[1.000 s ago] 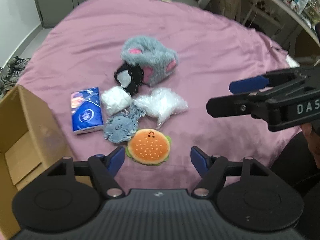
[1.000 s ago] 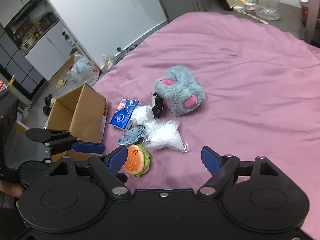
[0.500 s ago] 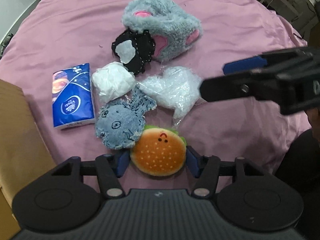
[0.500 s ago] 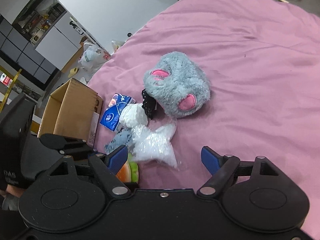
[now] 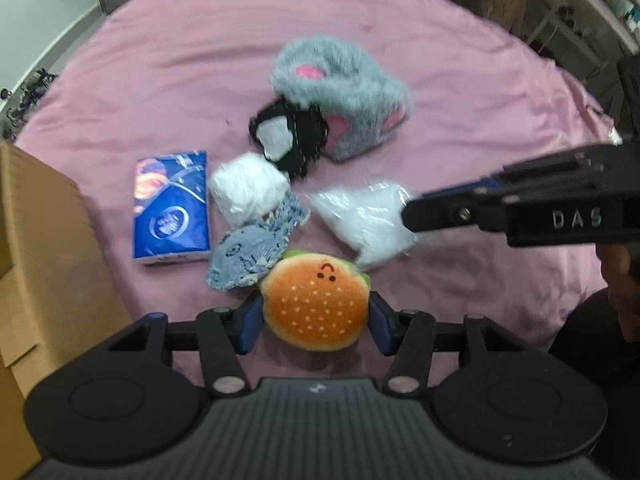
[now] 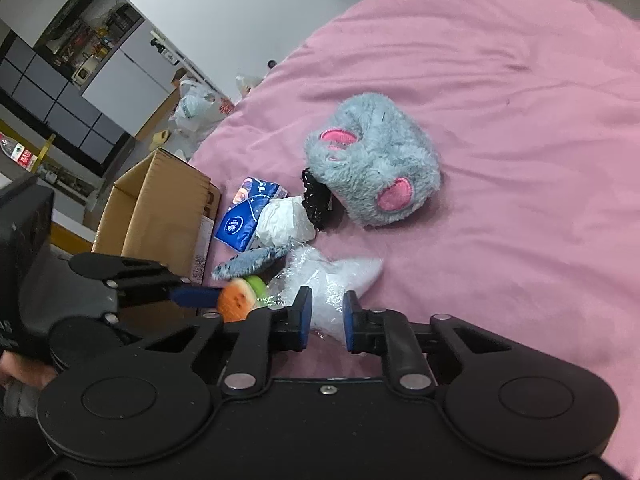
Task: Organize soft objects
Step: 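Move the left tool to the orange burger plush and close on it, then carry the burger plush with the left tool while the right tool grasps the plastic bag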
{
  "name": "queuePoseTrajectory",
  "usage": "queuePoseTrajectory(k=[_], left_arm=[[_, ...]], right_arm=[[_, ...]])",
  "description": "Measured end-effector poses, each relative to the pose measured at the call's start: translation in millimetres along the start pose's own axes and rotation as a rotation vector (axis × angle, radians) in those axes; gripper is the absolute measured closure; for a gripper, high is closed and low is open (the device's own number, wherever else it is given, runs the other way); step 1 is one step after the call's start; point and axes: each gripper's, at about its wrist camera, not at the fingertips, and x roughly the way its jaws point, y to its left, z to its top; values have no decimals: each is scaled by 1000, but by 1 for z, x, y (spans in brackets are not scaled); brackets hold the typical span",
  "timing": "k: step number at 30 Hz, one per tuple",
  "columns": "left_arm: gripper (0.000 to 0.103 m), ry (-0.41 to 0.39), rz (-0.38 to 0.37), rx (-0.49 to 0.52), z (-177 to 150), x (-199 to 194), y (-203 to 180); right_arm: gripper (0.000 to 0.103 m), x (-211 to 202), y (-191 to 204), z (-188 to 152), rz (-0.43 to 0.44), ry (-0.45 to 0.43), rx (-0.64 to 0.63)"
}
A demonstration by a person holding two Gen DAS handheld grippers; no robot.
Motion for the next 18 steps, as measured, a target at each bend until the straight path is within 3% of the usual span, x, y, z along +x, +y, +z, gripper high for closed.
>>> queuePoseTrajectory(k=[7, 9, 18], left_arm=[[50, -111, -9, -10, -12, -44, 0], [50, -139, -15, -29, -16, -55, 4], [50, -278, -33, -69, -37, -111, 19]], right_arm=[[94, -32, 22, -7, -58, -73, -19], [102, -37, 30, -8, -67, -95, -21], [103, -43, 72, -16, -122, -157, -49]])
